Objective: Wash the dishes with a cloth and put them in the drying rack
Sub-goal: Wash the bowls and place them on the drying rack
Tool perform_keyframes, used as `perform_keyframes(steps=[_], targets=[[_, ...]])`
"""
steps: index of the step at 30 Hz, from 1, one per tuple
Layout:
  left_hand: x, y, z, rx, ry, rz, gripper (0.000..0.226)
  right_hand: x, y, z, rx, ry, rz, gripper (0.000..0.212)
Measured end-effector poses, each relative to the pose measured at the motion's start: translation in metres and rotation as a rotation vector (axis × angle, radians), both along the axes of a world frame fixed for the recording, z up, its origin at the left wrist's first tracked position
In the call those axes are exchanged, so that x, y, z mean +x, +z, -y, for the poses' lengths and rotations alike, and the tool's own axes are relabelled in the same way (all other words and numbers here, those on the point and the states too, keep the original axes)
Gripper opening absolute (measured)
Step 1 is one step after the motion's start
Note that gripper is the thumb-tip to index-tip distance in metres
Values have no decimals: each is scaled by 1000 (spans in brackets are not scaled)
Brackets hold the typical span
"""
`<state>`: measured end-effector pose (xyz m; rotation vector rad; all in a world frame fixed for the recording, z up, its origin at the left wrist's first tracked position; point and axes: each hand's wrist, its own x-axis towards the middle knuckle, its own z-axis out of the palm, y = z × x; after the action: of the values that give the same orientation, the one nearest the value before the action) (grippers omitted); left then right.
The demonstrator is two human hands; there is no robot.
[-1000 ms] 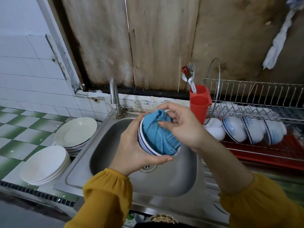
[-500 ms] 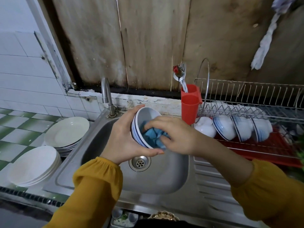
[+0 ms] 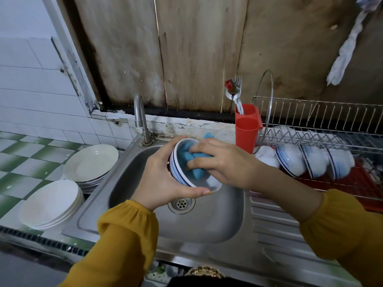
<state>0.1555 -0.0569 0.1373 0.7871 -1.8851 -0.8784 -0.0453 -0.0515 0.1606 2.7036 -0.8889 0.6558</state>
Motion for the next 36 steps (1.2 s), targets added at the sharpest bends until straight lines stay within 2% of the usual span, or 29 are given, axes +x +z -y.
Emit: perform_keyframes(steps=[3,5,7,9,11,13,15,16,19,21,24,26,28,32,33,35,36], targets=[[4,-7,3,-50,59,-2,104,4,10,-9,566,-38,158,42],[4,-12,3,-43,55,-28,104,6,12,-16,916,32,425,46],[0,-11,2,-60,66,-30,103,9,8,-17,1074,51,772,42],[-6,-10,0,-103,74,2,101,22,0,-18,1181,-57,1191,34],[-9,-11,0,-111,79,15,101,36,-6,-19,1147,-164,1407,29],[-7,-15,2,-127,105,12,102,43,-6,-22,1248,-63,1452,21],[-1,-18,3,-120,121,1,104,43,-2,-26,1414,71,1432,30],[1,-18,3,-116,124,4,104,42,-1,-25,1420,95,1385,31],[1,-18,2,-122,136,45,106,40,-4,-20,1215,46,1245,9],[3,-19,1,-89,143,32,109,38,-3,-18,1136,45,1066,30],[6,-18,0,-66,157,19,112,31,7,-14,1074,-10,924,31],[2,-18,-2,-75,162,30,109,29,6,-8,958,-81,1003,29],[-1,-17,-2,-74,170,22,105,36,3,-4,955,-121,1109,34],[7,-19,5,-51,194,7,110,41,4,-9,1055,-67,849,33],[9,-19,5,-53,189,9,110,38,8,-9,1102,-32,858,32],[6,-19,4,-59,188,25,110,38,10,-6,1092,-61,1036,30],[3,-20,4,-59,185,30,108,40,5,-3,1020,-122,1142,29]])
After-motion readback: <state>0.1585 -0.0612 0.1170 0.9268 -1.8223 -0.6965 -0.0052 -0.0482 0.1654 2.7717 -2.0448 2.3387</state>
